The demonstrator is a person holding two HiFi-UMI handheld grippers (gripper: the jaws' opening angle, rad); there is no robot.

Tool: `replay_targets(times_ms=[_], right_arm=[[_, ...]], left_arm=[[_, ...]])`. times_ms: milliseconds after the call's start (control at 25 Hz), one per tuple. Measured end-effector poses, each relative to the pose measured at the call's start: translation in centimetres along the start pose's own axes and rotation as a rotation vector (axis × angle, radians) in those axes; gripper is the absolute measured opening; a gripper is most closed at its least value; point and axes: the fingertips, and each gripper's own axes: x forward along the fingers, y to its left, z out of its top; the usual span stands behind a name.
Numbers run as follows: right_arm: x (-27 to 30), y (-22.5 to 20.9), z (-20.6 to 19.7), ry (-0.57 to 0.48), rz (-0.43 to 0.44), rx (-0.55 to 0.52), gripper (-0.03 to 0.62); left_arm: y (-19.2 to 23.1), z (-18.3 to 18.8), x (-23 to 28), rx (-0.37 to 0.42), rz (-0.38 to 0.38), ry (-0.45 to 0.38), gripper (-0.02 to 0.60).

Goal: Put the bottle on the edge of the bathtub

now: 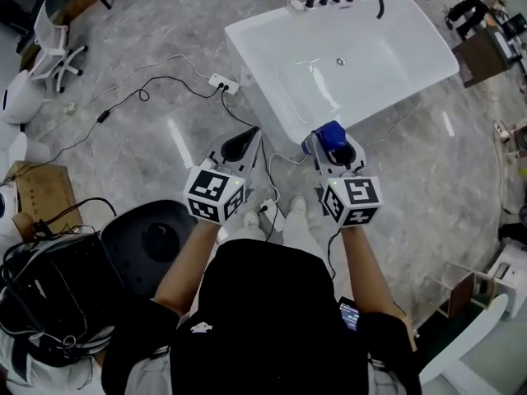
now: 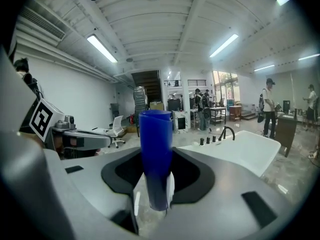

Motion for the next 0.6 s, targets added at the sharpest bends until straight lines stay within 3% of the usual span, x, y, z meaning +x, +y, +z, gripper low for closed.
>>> replay_targets(times_ms=[320, 600], right_arm=[[3.4, -3.4, -3.2, 0.055, 0.051, -0.014, 0.163], [3.9, -4.3, -6.7, 0.097, 0.076, -0.012, 0.163]], left_arm=[[0.7, -3.1, 5.1, -0.028, 0.059, 0.024, 0.014], [-0.1, -6.4, 5.8, -0.041, 0.098, 0.058, 0.014]])
